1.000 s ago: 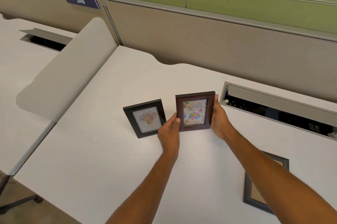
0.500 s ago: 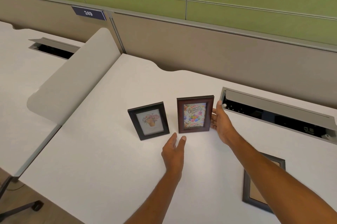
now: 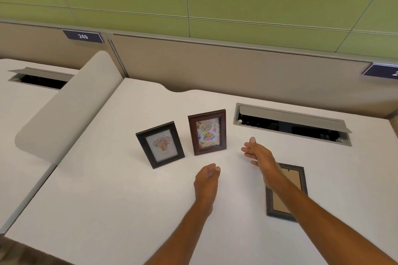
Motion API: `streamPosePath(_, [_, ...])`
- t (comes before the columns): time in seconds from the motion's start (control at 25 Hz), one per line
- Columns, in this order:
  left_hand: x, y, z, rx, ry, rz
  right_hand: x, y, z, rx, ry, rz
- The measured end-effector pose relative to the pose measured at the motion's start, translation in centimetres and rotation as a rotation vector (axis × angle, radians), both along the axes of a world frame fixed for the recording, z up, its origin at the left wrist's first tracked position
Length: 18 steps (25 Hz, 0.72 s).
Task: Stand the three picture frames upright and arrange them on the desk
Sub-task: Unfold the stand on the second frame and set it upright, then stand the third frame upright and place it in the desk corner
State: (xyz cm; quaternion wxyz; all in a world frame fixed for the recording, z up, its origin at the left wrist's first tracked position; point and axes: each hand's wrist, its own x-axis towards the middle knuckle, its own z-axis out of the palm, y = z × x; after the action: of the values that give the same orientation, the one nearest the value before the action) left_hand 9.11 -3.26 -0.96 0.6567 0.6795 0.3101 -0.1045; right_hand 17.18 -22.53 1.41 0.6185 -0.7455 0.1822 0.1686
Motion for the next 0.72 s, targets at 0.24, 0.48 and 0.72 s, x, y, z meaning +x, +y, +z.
streamPosePath(0.24, [-1.4, -5.0, 0.6, -0.020, 0.050, -0.209, -5.8, -5.9, 0.6, 0.022, -0.018, -0.159])
streamPosePath(0.48, [-3.2, -9.5, 0.8, -0.027, 0.081, -0.335, -10.4, -11.9, 0.4, -0.051, -0.006, -0.320])
streamPosePath(0.72, [-4.4, -13.0, 0.5, -0.031, 0.098, -0.398, -14.3, -15.9, -1.1, -0.078, 0.092, -0.373])
